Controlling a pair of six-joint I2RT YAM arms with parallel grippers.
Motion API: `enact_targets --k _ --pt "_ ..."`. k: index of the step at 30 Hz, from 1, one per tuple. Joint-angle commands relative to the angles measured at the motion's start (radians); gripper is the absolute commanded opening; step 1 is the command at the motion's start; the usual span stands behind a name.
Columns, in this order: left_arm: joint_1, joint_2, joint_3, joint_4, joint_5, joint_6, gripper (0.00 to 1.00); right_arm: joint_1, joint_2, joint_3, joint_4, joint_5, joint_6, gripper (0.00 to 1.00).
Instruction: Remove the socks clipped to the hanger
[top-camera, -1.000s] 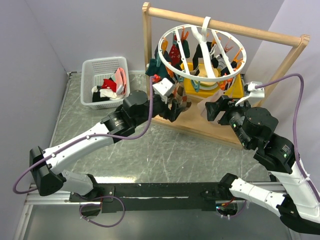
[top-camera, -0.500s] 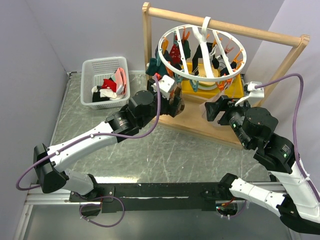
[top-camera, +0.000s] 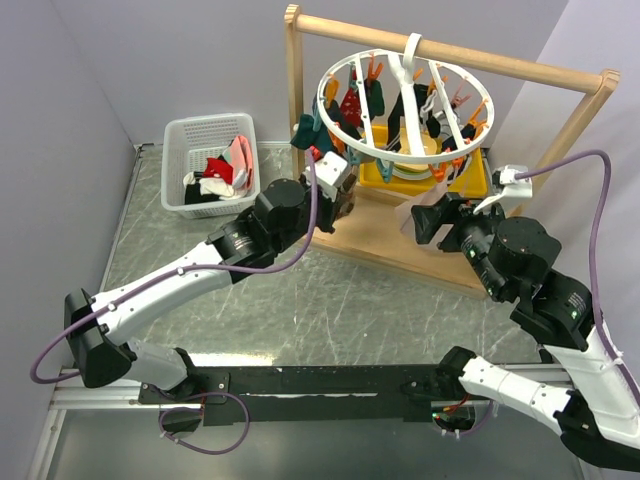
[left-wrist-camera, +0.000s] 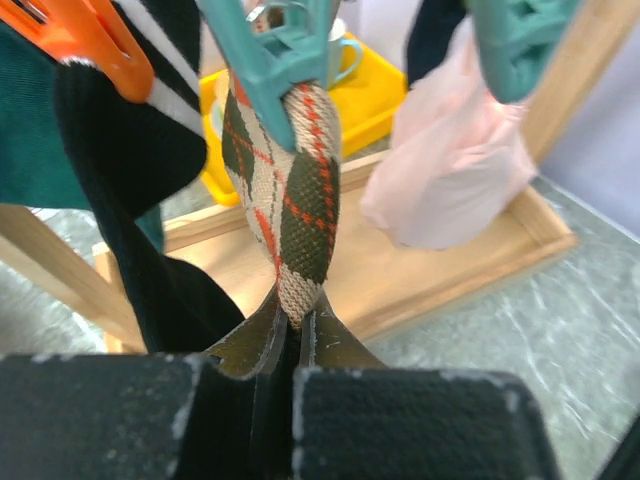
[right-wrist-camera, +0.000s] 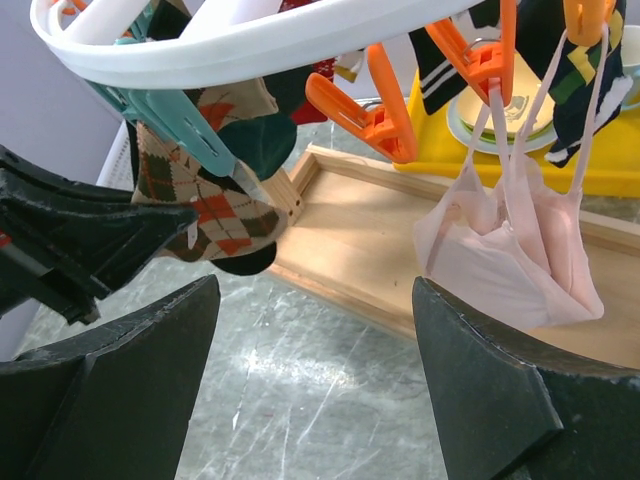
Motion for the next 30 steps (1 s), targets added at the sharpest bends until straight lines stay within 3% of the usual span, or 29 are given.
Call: enact_targets --k 1,9,19,30 --pt "-0.001 -0.081 -0.024 0.057 0.107 -0.044 0.01 -0.009 0.038 0.067 -0.001 -0.015 0.015 0.86" --pt "-0.001 -0.096 -0.003 0.045 0.181 -0.065 0.01 -0.007 0.130 0.242 0.025 -0.165 0.058 0.86" --pt "-0.019 -0.091 0.010 0.058 0.209 -0.079 0.01 0.013 0.357 0.443 -0.015 -0.299 0.108 0.80" --pt "-0.032 -0.091 0.016 0.067 0.207 -0.075 0.01 0.054 0.519 0.604 -0.116 -0.173 0.104 0.80"
